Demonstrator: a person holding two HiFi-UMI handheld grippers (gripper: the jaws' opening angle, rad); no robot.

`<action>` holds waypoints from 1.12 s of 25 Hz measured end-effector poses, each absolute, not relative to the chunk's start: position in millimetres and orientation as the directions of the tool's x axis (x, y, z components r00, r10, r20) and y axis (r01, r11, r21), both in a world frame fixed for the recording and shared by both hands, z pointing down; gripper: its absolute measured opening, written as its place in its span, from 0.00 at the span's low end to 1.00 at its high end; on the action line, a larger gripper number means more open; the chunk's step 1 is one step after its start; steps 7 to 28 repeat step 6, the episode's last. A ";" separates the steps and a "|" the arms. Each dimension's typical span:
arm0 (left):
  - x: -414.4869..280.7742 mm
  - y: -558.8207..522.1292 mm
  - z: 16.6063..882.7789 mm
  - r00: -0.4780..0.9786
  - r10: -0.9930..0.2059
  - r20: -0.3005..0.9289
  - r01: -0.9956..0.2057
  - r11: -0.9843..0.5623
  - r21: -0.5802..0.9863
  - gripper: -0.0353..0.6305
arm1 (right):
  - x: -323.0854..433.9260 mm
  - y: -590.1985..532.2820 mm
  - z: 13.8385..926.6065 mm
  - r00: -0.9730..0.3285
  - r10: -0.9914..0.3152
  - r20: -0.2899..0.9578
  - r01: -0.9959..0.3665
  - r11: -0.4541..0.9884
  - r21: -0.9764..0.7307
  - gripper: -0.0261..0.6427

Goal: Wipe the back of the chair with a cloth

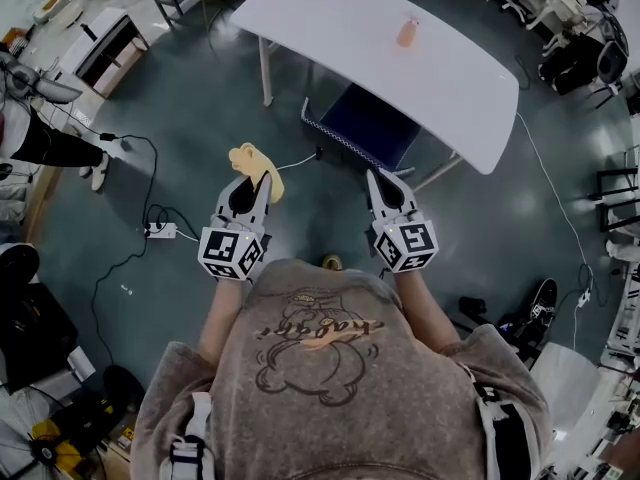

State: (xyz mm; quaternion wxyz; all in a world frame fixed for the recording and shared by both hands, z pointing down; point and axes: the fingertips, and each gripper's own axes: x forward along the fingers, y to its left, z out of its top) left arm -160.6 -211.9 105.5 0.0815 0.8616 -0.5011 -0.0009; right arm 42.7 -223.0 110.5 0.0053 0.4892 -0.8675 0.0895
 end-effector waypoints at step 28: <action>-163.0 -214.7 111.9 0.488 -0.870 0.077 -0.864 -0.468 0.185 0.13 | 39.6 -223.7 115.1 -0.525 -0.845 0.098 -0.848 0.510 -0.147 0.08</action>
